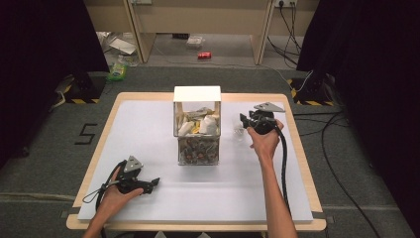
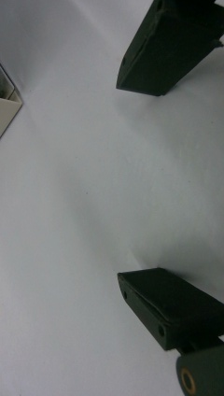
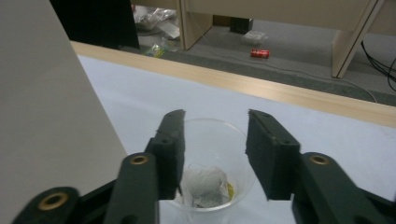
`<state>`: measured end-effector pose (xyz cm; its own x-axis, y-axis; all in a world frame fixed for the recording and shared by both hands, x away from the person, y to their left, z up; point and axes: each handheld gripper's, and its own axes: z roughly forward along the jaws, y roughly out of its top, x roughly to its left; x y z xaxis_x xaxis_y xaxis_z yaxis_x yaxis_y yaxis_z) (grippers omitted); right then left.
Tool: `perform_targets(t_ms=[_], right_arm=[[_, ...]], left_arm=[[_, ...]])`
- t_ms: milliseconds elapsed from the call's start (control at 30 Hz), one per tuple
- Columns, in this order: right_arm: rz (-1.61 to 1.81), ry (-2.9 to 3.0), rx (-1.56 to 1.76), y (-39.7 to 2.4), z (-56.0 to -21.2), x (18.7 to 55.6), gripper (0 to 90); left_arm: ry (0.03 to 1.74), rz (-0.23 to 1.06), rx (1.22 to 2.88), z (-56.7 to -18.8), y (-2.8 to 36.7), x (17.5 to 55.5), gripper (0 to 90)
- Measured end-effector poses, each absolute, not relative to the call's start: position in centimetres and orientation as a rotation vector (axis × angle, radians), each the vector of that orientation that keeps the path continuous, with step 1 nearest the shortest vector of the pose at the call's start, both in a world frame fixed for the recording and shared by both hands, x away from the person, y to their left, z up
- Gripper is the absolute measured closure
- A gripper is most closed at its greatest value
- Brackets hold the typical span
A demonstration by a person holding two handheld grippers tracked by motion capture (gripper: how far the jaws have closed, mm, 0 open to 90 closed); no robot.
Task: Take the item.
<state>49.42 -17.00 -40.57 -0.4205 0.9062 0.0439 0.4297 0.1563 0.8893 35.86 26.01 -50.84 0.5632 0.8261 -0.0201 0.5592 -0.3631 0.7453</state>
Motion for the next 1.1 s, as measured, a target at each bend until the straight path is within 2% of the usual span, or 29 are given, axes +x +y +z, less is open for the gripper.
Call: perform_targets(t_ms=[67,133,167,267,1100], right_arm=[[1.211,1.898,1.289,-17.3,-40.4,49.3,45.8],[1.214,1.885,1.307,-17.5,-40.3,49.2,43.5],[1.217,1.879,1.321,-17.8,-40.3,49.1,38.7],[1.230,1.868,1.336,-18.1,-40.3,49.0,34.4],[1.314,1.851,1.274,-19.6,-40.9,44.2,31.6]], left_arm=[[1.106,0.469,2.070,-50.8,26.0,35.9,6.6],[1.106,0.470,2.070,-50.8,26.0,35.9,6.6],[1.106,0.469,2.070,-50.8,26.0,35.9,6.6],[1.106,0.469,2.070,-50.8,26.0,35.9,6.6],[1.107,0.475,2.070,-50.8,26.0,35.9,6.6]])
